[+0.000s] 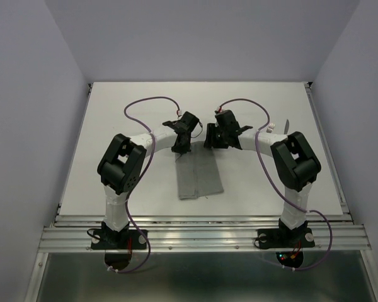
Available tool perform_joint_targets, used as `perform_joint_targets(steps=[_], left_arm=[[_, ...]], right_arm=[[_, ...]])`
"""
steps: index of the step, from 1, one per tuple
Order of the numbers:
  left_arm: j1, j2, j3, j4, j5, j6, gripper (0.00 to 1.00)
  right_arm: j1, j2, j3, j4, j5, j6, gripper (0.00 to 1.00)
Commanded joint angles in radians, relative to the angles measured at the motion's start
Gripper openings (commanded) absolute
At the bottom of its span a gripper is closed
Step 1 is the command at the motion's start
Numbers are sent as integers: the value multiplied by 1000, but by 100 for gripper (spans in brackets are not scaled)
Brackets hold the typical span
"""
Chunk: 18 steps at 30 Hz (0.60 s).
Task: Fold the napkin into a case and place the utensils inside
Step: Smooth out the 2/3-rectangle-folded napkin at the center of the board.
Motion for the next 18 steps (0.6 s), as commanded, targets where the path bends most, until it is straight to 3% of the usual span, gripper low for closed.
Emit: perform_joint_targets(steps=[1,5,6,7,8,10,11,13,16,18], left_arm=[[8,-42,-5,-3,5,-23,0],[13,-39,-5,-6,3,-28,0],[13,-39,-8,-4,0,-29,0],[13,-39,-9,-4,0,-31,0],[14,-39,-11,-6,-3,-35,0],[18,-39,-14,-15,-15,-43,0],[22,-37,-14,-21,-25,-60,0],[27,-39,-19,-18,-28,-64,0],[30,-45,-19,-13,-20,-66,0],[30,-48,-19,-13,-17,-64,0]], right_arm=[[14,-9,-2,-26,-20,-29,54],[14,-9,-36,46,-106,-12,47],[14,-8,-36,68,-129,0,36],[14,-5,-33,71,-131,6,36],[23,2,-28,74,-129,11,22],[23,14,-22,79,-112,22,8],[23,20,-19,76,-103,25,7],[23,35,-1,53,-71,31,13],[23,8,-2,23,-13,39,45],[23,-40,-46,55,28,42,51]])
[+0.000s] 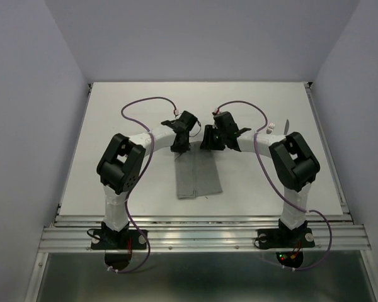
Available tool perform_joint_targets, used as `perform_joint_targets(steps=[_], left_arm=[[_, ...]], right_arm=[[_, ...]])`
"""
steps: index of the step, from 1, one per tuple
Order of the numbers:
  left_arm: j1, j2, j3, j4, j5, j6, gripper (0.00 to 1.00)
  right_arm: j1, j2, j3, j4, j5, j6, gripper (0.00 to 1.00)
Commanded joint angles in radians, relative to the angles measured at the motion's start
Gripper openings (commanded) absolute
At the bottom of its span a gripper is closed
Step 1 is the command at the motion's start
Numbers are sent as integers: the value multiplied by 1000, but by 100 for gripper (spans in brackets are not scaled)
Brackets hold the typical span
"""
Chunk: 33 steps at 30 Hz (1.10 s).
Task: Fold the napkin into a case and place the utensils inside
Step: Smooth out the 2/3-rectangle-folded napkin at the center of the board.
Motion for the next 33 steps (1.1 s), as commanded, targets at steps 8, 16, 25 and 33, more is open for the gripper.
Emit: perform_joint_targets(steps=[8,16,25,33], left_arm=[[12,-98,-24,13,39,0,26],[-1,-150,18,-24,-5,-14,45],[-54,-90,77,-40,1,-17,54],[-79,-27,106,-30,1,-31,52]], right_arm=[[11,-128,-58,6,114,23,54],[11,-148,-115,12,142,56,54],[11,-165,-158,14,162,71,56],[11,-179,-174,14,162,71,56]])
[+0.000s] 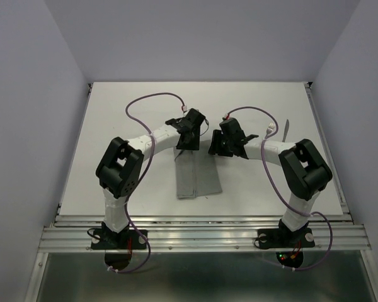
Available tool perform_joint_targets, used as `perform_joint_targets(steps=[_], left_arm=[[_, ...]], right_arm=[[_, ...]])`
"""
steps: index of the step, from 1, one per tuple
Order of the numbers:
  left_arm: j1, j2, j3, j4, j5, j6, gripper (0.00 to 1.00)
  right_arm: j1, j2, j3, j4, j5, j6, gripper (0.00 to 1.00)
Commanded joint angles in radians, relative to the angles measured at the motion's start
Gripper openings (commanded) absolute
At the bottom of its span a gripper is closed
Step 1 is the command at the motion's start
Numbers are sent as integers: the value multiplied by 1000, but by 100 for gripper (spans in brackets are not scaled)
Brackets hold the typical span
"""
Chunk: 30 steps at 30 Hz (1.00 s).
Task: Fold the napkin into a case and place the utensils inside
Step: Smooth out the 2/3-rectangle-folded napkin at the center of the board.
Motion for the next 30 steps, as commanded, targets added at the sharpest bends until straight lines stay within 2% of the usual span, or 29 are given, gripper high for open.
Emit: perform_joint_targets(steps=[1,5,9,17,20,30], left_arm=[[-7,36,57,-13,-27,-20,52],[-8,62,68,-12,-41,-26,50],[-7,84,82,-11,-46,-29,42],[-6,104,102,-7,-51,-31,41],[-8,115,102,-11,-52,-34,36],[-5,148,137,-27,-52,-41,0]], right_arm=[[5,-38,-8,13,15,5,56],[5,-37,-13,13,1,2,56],[5,-34,-18,16,-15,2,54],[5,-20,-42,36,-114,-6,49],[5,-18,-51,48,-130,-7,46],[23,-4,-59,59,-143,-6,33]])
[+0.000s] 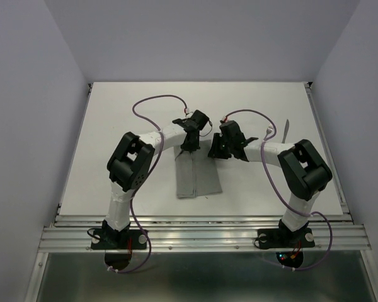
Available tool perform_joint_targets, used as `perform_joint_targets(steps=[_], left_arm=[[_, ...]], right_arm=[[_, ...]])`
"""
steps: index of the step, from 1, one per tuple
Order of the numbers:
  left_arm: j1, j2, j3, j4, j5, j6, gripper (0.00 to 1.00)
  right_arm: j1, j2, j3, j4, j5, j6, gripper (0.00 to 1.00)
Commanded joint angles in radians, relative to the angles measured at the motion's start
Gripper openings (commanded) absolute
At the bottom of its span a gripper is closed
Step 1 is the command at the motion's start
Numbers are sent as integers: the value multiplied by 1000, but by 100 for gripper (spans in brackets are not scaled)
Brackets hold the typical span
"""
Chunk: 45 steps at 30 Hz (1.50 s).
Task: Fold the napkin into a case and place the utensils inside
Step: Smooth out the 2/3-rectangle-folded napkin at the center of the board.
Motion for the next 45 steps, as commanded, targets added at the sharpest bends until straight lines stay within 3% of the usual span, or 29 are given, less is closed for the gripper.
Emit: perform_joint_targets(steps=[1,2,4,20,29,32,38,45], left_arm=[[-2,7,62,-16,-22,-12,0],[-3,12,71,-24,-24,-14,0],[0,15,82,-30,-29,-17,0],[28,10,85,-31,-50,-40,0],[32,26,97,-37,-21,-17,0],[32,13,90,-37,-2,-5,14],[25,-31,93,-57,21,14,19],[14,-69,122,-88,36,50,39]], right_arm=[[16,-2,-22,5,-14,-5,30],[16,-2,-25,7,-15,-5,23],[16,-2,-27,7,-11,-5,17],[16,-1,-37,7,2,6,8],[16,-1,-27,5,6,4,8],[16,-4,-24,4,11,4,9],[16,-10,-28,-3,26,3,11],[16,-11,-30,-9,31,7,12]])
